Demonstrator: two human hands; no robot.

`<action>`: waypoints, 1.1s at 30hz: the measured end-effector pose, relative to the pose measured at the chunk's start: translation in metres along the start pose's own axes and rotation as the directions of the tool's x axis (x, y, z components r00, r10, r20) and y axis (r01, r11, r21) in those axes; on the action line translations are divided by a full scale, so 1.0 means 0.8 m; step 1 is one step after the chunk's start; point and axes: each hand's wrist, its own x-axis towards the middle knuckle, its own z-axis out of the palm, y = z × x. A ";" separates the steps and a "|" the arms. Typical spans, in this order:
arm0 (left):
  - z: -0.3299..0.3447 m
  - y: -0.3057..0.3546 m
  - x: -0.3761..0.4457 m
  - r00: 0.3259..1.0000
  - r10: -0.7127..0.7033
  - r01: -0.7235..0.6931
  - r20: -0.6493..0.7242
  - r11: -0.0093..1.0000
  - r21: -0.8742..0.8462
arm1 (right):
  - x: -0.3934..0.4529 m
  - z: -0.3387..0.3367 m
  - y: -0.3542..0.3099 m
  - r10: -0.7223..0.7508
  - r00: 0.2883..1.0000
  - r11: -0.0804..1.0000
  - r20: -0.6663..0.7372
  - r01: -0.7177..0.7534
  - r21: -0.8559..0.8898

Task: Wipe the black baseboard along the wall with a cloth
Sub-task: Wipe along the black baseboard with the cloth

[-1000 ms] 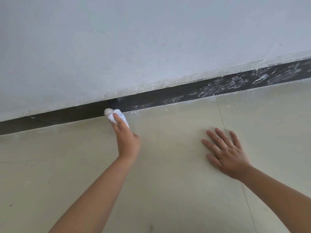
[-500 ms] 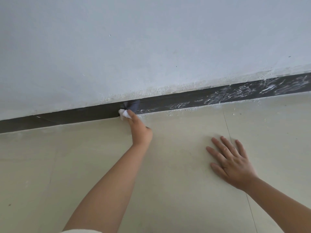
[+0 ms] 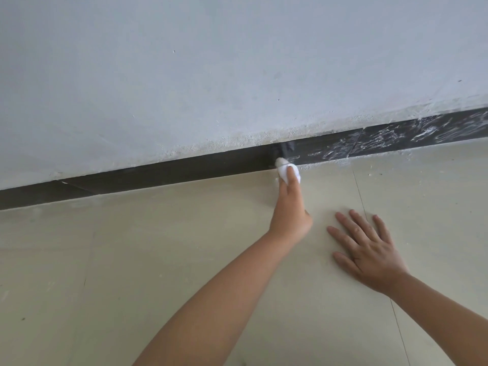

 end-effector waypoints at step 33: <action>0.038 0.032 0.004 0.987 0.118 -0.109 -0.113 0.991 0.078 | 0.009 -0.031 -0.004 0.088 0.939 0.982 0.332 -0.026 -0.187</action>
